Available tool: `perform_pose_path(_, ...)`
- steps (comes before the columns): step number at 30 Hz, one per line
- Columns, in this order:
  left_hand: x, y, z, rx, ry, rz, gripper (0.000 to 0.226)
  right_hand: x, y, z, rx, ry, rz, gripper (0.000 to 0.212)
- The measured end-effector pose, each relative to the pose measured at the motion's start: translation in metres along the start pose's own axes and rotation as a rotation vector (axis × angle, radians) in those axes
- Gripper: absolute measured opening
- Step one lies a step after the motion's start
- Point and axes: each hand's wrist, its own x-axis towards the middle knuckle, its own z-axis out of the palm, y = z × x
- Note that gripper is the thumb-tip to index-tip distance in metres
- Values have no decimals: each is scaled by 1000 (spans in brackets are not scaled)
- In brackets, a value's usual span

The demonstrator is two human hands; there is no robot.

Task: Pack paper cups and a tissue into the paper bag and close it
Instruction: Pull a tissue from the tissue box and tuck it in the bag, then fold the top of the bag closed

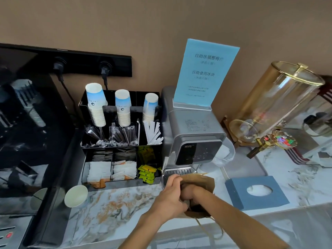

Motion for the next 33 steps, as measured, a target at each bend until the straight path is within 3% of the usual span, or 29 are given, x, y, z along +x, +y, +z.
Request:
perform_pose_path(4,4,2,-3,28,-14,21,82,-12,19,-8,141,-52,-13,34)
perform_pose_path(7,5,4,-7,38,21,69,67,-40,43,-23,288,5,-162,27)
perform_pose_path(9,4,8,-12,-7,64,108,50,-63,73,-31,584,110,-315,26)
perform_pose_path(11,3,14,-22,-95,101,111,36,-89,103,-34,1076,228,-400,28)
perform_pose_path(13,3,14,-35,-182,144,86,30,-96,136,-24,1248,431,-343,44)
perform_pose_path(15,1,5,-49,-280,189,37,29,-88,164,-3,1237,592,-199,39)
perform_pose_path(17,-1,-15,-58,-309,195,-54,36,-70,180,27,1155,603,-68,35)
perform_pose_path(19,-3,-37,-57,-230,143,-121,41,-50,186,60,1035,461,0,38)
perform_pose_path(23,0,-70,-21,-127,-118,-157,43,-16,174,107,865,72,-30,45)
perform_pose_path(25,6,-76,-1,-70,-157,-118,47,-1,163,116,835,16,-67,55)
perform_pose_path(29,21,-77,22,-141,-98,-76,55,24,146,122,683,128,-159,89)
perform_pose_path(31,27,-77,25,-166,-57,-45,54,29,140,118,705,197,-255,80)
perform_pose_path(33,30,-74,24,-160,-43,-23,50,29,136,112,717,261,-325,57)
